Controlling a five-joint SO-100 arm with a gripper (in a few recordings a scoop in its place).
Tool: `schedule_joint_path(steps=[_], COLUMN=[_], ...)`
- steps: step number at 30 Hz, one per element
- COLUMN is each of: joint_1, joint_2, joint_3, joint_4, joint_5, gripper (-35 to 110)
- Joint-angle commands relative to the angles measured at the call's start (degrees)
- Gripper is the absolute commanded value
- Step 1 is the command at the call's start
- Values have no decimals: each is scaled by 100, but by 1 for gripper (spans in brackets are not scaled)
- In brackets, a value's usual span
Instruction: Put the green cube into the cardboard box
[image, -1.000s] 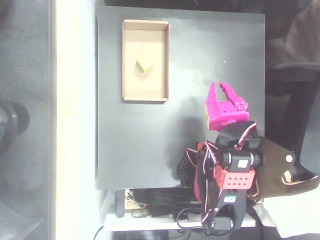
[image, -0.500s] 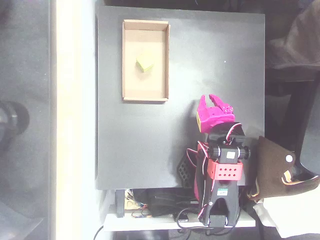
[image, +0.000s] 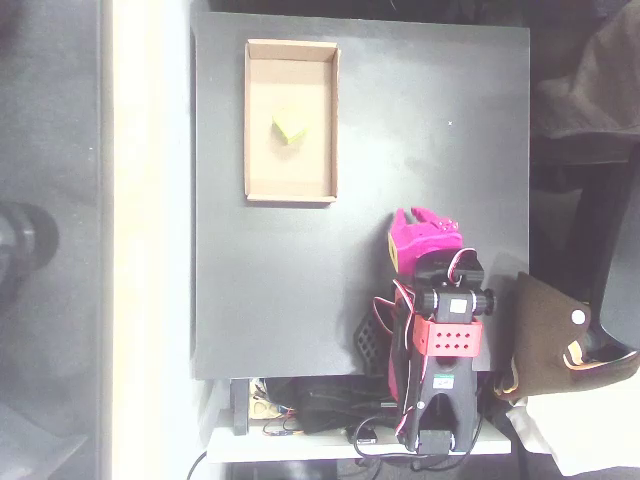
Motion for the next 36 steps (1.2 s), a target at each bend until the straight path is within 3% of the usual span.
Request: schedule_joint_path(steps=[1, 36], joint_1=[18, 26], joint_2=[53, 53], joint_3=[79, 79], joint_4=[545, 650], joint_5=[53, 62], gripper=[6, 2])
